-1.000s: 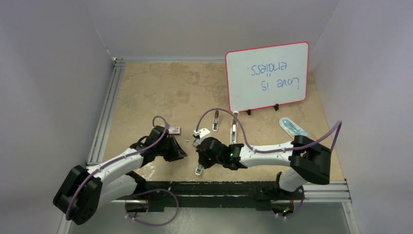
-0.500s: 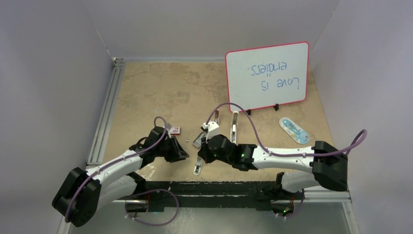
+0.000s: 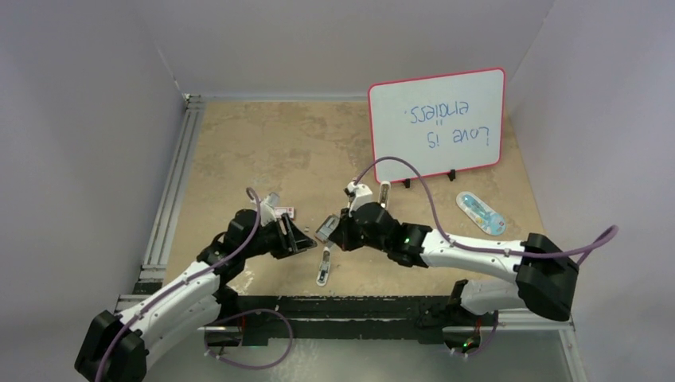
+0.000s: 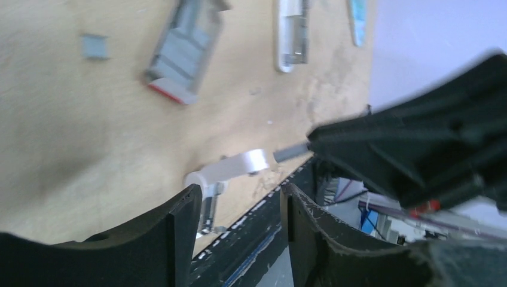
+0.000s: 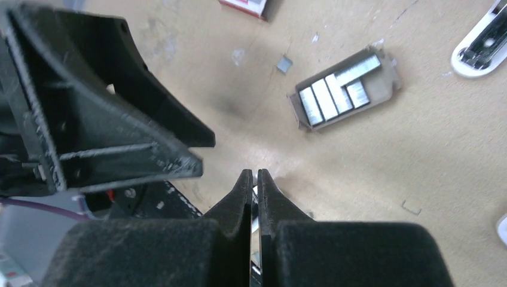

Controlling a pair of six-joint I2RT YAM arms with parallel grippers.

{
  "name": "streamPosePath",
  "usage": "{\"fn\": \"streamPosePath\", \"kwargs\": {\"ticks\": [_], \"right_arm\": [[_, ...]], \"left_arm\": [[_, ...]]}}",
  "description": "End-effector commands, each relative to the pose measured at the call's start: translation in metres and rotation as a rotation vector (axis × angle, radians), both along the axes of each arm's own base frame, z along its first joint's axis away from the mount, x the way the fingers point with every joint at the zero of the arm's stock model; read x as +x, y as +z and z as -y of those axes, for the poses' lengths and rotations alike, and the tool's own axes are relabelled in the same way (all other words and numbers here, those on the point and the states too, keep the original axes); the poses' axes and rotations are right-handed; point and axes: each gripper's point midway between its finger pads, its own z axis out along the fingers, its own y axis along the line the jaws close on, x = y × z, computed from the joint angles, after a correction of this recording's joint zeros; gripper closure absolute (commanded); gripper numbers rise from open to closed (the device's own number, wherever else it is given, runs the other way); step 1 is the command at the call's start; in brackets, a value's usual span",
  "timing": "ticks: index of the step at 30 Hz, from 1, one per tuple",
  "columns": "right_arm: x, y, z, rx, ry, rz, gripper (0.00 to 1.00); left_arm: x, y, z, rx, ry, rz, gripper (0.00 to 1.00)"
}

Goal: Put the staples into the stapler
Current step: Pick up the stapler.

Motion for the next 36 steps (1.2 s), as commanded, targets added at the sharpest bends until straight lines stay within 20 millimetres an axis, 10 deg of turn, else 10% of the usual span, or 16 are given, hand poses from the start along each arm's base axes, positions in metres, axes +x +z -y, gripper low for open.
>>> {"fn": "streamPosePath", "kwargs": {"ticks": [1, 23, 36], "right_arm": [[0.008, 0.043, -0.006, 0.191, 0.059, -0.012, 1.0], [-0.006, 0.081, 0.001, 0.463, 0.29, -0.233, 0.98], [-0.003, 0.071, -0.001, 0.444, 0.281, -0.25, 0.98]], "left_arm": [[-0.004, 0.05, 0.019, -0.155, -0.152, 0.234, 0.47], [-0.008, 0.095, 0.049, -0.387, -0.319, 0.3, 0.5], [-0.015, 0.095, 0.052, -0.401, -0.384, 0.299, 0.86]]}}
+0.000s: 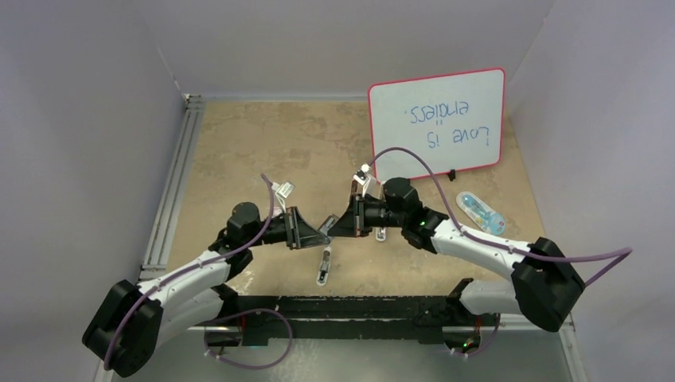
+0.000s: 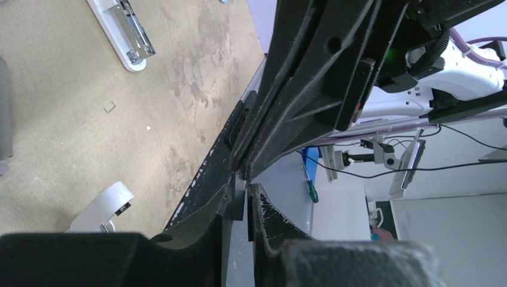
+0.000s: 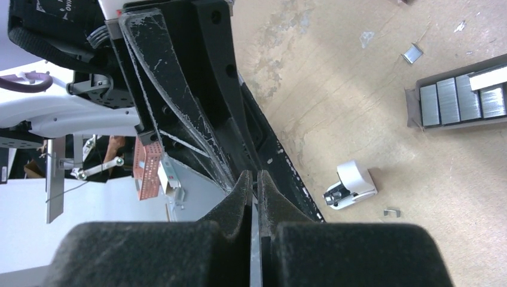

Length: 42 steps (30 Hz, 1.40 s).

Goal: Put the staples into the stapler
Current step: Pick up the stapler, then place the staple at the center of the board.

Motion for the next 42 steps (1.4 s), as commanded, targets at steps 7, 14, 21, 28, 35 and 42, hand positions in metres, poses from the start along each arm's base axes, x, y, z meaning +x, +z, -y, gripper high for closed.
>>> {"fn": "streamPosePath", "kwargs": {"ticks": [7, 14, 21, 28, 35, 42], "right_arm": [[0.009, 0.01, -0.004, 0.021, -0.017, 0.033, 0.99], [0.025, -0.003, 0.002, -0.091, -0.087, 0.048, 0.99], [0.074, -0.037, 0.02, -0.325, -0.28, 0.133, 0.98], [0.114, -0.089, 0.011, -0.454, -0.356, 0.159, 0.96], [0.114, -0.1, 0.004, -0.5, -0.35, 0.151, 0.94], [0.105, -0.091, 0.014, -0.494, -0.364, 0.148, 0.6]], "left_arm": [[-0.002, 0.003, 0.003, 0.001, -0.056, 0.028, 0.98], [0.013, -0.013, 0.002, 0.108, 0.01, -0.063, 1.0], [0.02, -0.021, 0.0, 0.153, 0.043, -0.067, 1.0], [0.037, -0.035, -0.006, 0.213, 0.148, -0.083, 1.0], [0.038, -0.032, -0.006, 0.221, 0.139, -0.068, 1.0], [0.038, -0.026, -0.003, 0.203, 0.114, -0.032, 0.99]]}}
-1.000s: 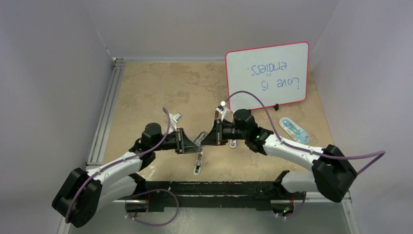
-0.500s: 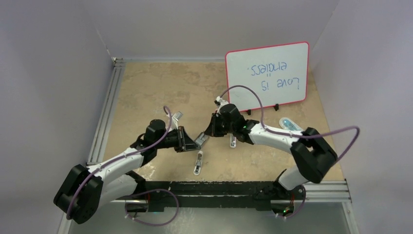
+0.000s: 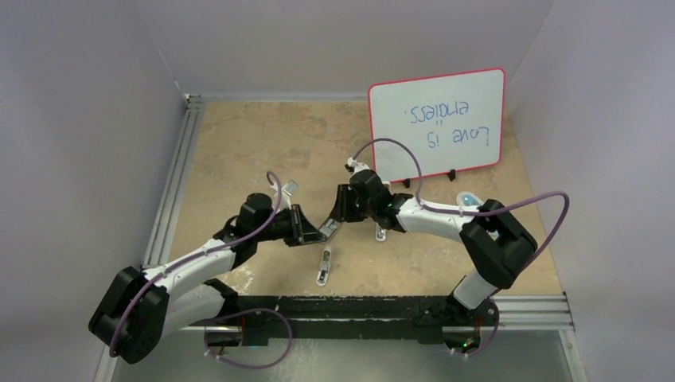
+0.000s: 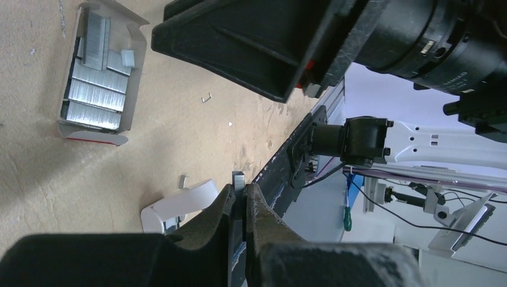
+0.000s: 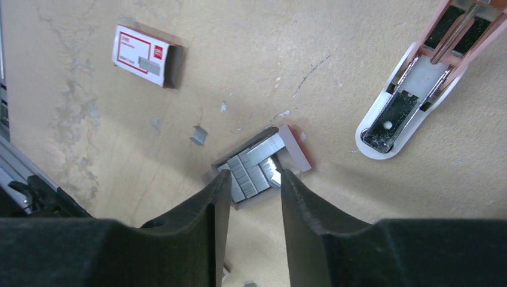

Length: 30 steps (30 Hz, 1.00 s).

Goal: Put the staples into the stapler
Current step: Place the staple at the center of the board.

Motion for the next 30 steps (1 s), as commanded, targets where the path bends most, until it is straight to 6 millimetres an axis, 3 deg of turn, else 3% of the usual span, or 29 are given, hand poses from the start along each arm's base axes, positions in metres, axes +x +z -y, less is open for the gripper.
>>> {"fn": "streamPosePath", "kwargs": {"ticks": [1, 5, 8, 14, 21, 30], "right_arm": [[0.005, 0.025, 0.004, 0.019, -0.032, 0.053, 0.58], [0.004, 0.038, 0.014, 0.04, -0.107, 0.053, 0.53], [-0.011, 0.036, 0.027, 0.064, -0.165, -0.006, 0.53], [-0.02, 0.042, 0.061, 0.102, -0.331, -0.012, 0.54], [-0.036, 0.049, 0.089, 0.151, -0.442, -0.017, 0.55], [-0.046, 0.061, 0.111, 0.173, -0.509, -0.003, 0.55]], "left_arm": [[0.012, 0.025, 0.007, -0.041, -0.021, 0.108, 0.99], [0.017, 0.026, 0.009, -0.041, -0.014, 0.113, 0.99], [0.022, 0.031, 0.012, -0.047, -0.01, 0.118, 0.98], [0.041, 0.042, 0.032, -0.044, -0.019, 0.094, 0.98], [0.061, 0.017, 0.061, 0.028, 0.006, -0.053, 0.97], [0.056, -0.012, 0.094, 0.137, -0.009, -0.129, 0.95]]}}
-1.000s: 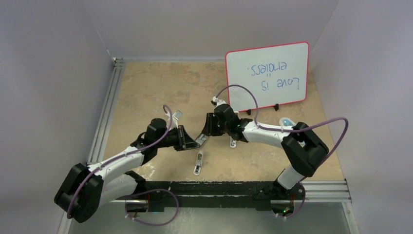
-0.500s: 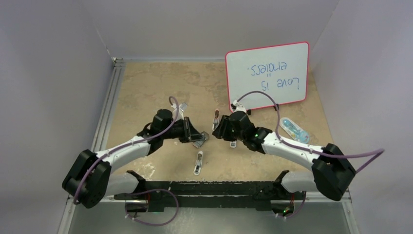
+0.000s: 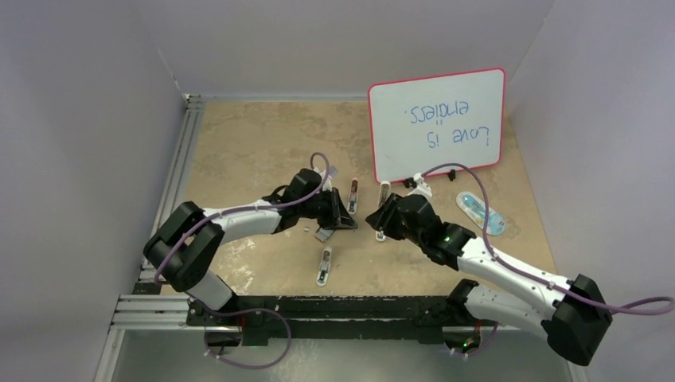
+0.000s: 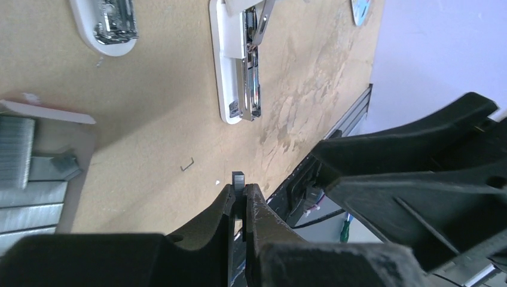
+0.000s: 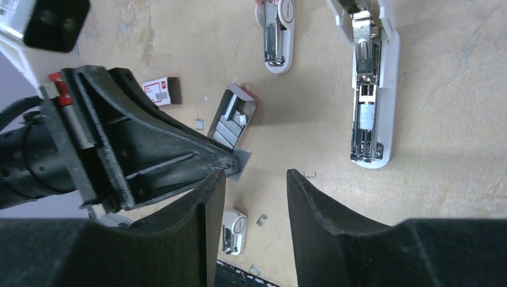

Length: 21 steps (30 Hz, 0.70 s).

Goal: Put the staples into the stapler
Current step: Place the staple at the center of the board.

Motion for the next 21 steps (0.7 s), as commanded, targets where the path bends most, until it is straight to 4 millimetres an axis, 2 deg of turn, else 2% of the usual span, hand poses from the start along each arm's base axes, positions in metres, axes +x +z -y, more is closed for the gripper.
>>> {"fn": "streamPosePath", "kwargs": {"ticks": [1, 7, 10, 15, 21], "right_arm": [[0.001, 0.003, 0.017, -0.005, -0.087, 0.0, 0.55], [-0.003, 0.006, 0.03, -0.003, -0.138, 0.005, 0.55], [-0.006, 0.003, 0.039, -0.018, -0.165, -0.005, 0.55], [-0.012, -0.006, 0.056, -0.046, -0.232, -0.036, 0.56], [-0.017, -0.006, 0.063, -0.026, -0.259, -0.04, 0.56]], "left_arm": [[0.005, 0.002, 0.018, 0.022, 0.024, 0.003, 0.95], [-0.011, -0.013, 0.031, 0.119, 0.045, 0.007, 0.95], [-0.029, -0.015, 0.047, 0.109, -0.009, 0.033, 0.94], [-0.06, -0.037, 0.062, 0.101, -0.083, -0.029, 0.94], [-0.072, -0.045, 0.072, 0.11, -0.132, -0.057, 0.93]]}}
